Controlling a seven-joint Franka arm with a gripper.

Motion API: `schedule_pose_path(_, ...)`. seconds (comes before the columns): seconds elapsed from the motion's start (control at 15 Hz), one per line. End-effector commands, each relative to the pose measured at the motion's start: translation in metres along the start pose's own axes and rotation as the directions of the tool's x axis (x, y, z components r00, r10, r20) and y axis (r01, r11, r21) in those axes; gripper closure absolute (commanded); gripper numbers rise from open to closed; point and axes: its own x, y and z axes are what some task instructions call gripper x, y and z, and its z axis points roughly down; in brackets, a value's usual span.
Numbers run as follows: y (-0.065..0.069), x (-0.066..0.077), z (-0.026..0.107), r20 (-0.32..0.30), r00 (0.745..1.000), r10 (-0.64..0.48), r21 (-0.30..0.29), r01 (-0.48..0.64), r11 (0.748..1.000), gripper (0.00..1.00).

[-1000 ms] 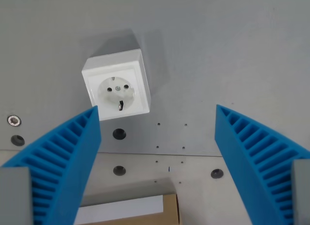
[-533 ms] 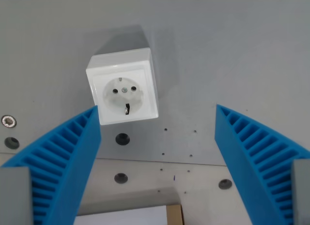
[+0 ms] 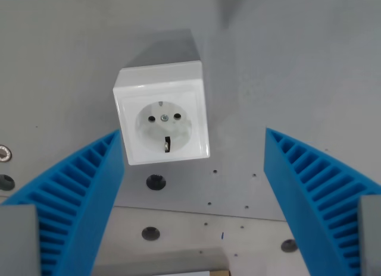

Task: Move above the white socket

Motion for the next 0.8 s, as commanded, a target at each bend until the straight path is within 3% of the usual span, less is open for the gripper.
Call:
schedule_pose_path(0.07, -0.006, -0.006, 0.01, -0.099, 0.993, -0.067, -0.018, 0.066, 0.998, 0.0)
schedule_pose_path(0.8, -0.017, -0.011, 0.036, -0.097, 0.992, -0.081, -0.028, 0.078, 0.997, 0.0)
